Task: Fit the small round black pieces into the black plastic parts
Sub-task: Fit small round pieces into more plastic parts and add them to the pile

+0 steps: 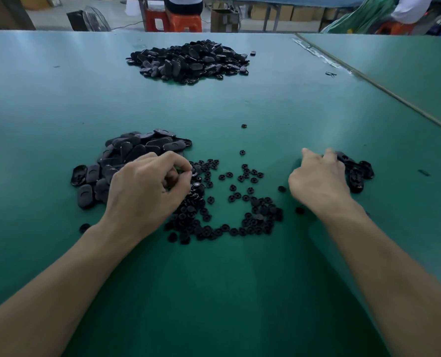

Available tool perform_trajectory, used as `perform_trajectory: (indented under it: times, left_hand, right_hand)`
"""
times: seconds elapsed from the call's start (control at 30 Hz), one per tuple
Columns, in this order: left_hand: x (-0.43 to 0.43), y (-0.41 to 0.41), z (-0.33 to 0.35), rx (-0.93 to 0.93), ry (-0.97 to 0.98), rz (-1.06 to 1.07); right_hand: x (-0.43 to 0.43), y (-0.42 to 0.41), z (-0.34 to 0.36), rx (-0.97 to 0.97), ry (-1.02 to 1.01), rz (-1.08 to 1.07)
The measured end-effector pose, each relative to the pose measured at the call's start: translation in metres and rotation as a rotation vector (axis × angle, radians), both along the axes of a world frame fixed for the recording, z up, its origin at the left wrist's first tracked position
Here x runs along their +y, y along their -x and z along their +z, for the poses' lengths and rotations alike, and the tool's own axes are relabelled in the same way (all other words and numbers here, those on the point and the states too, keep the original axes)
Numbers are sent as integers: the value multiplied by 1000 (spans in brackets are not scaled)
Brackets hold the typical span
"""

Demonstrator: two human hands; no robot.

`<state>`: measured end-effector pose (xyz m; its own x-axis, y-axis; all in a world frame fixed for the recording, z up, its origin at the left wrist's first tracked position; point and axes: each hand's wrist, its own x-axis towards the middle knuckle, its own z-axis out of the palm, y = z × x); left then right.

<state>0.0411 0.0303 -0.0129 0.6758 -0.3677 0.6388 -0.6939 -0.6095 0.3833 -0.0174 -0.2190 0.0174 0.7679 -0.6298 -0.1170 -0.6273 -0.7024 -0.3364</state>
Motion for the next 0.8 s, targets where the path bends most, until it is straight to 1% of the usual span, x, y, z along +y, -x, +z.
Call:
perform_trajectory:
  times: [0.1, 0.23, 0.3, 0.37, 0.43, 0.5, 0.67, 0.8]
  left_hand:
    - [0, 0, 0, 17, 11, -1]
    - [0, -1, 1, 26, 15, -3]
    - [0, -1, 1, 30, 19, -2]
    - [0, -1, 0, 30, 19, -3]
    - [0, -1, 0, 32, 18, -6]
    - [0, -2, 0, 33, 19, -5]
    - [0, -3, -1, 41, 25, 1]
    - [0, -3, -1, 38, 21, 5]
  right_hand:
    - [-2, 0, -3, -1, 93, 18]
    - [-5, 4, -7, -171, 181, 111]
    - [-5, 7, -9, -228, 167, 108]
    - [-7, 7, -13, -206, 142, 80]
    - [-10, 5, -16, -136, 168, 93]
    - [-13, 2, -18, -142, 198, 111]
    - [-14, 5, -18, -302, 97, 84]
    - [-17, 6, -20, -385, 40, 31]
